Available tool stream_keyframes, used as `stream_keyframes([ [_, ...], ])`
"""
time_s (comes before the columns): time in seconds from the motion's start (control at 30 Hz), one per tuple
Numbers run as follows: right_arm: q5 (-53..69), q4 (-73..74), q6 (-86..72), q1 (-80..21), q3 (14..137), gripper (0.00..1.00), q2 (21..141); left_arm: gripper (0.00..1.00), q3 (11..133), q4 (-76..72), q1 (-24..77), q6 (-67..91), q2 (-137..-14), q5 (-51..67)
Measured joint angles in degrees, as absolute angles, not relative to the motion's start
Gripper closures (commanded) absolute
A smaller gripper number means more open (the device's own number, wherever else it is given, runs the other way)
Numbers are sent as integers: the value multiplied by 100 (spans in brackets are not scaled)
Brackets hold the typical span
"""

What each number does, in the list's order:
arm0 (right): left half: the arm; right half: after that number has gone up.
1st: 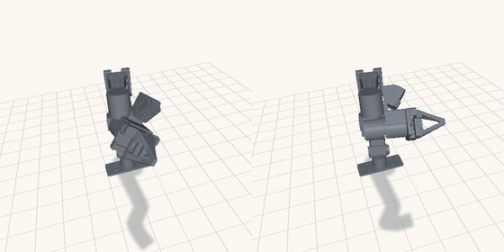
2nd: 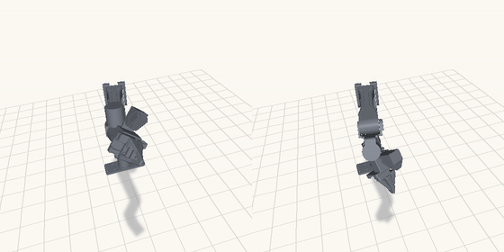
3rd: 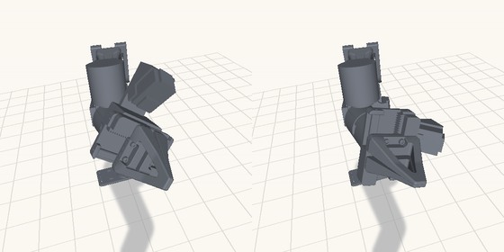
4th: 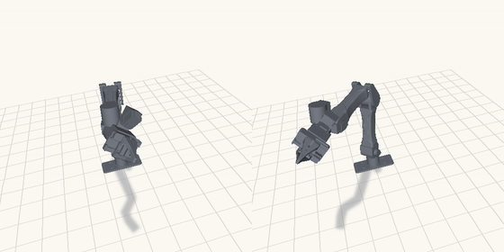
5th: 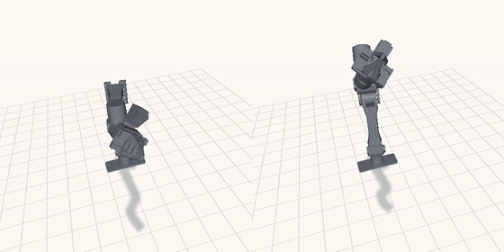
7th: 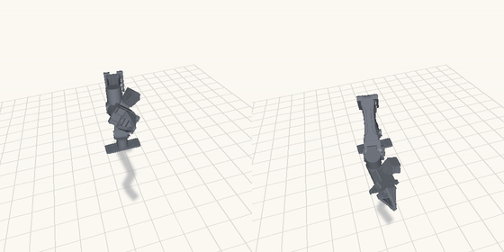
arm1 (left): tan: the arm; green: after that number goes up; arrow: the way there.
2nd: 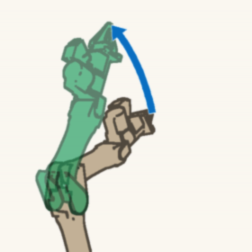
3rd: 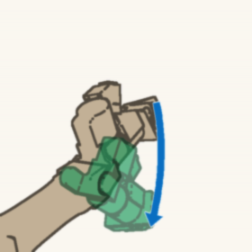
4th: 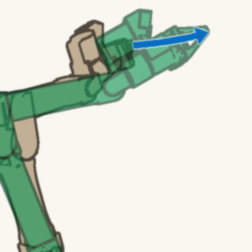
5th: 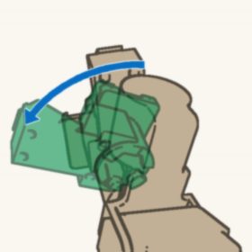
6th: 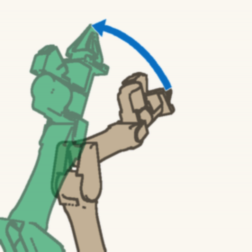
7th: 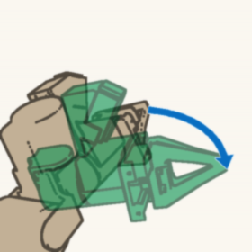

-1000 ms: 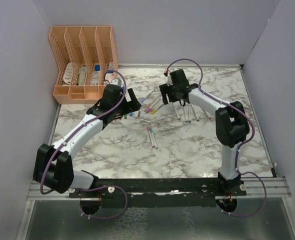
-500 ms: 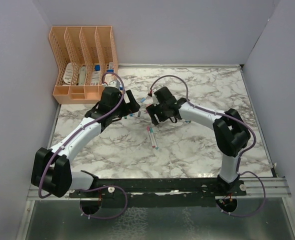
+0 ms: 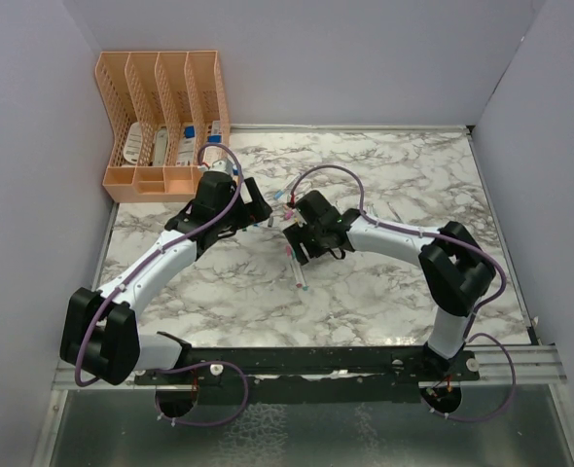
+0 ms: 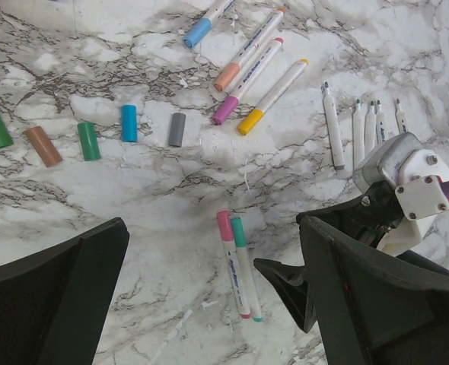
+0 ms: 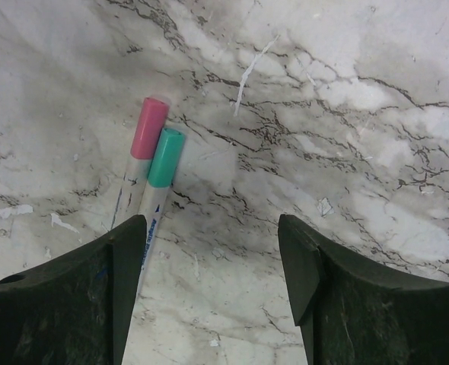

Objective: Open the pen caps

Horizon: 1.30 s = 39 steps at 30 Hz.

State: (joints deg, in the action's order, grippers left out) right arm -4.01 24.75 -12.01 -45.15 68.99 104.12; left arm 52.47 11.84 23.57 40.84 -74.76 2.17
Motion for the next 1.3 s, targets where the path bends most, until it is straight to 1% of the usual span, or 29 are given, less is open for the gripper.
stream_keyframes([
  [0.97,-532,2443,-1393,-4735,6807,33,10562,2,5162,1109,2292,4084,-7467,220],
  [1.3,-537,2425,-1459,-4768,6742,36,10582,2,5146,1087,2259,4086,-7467,231],
])
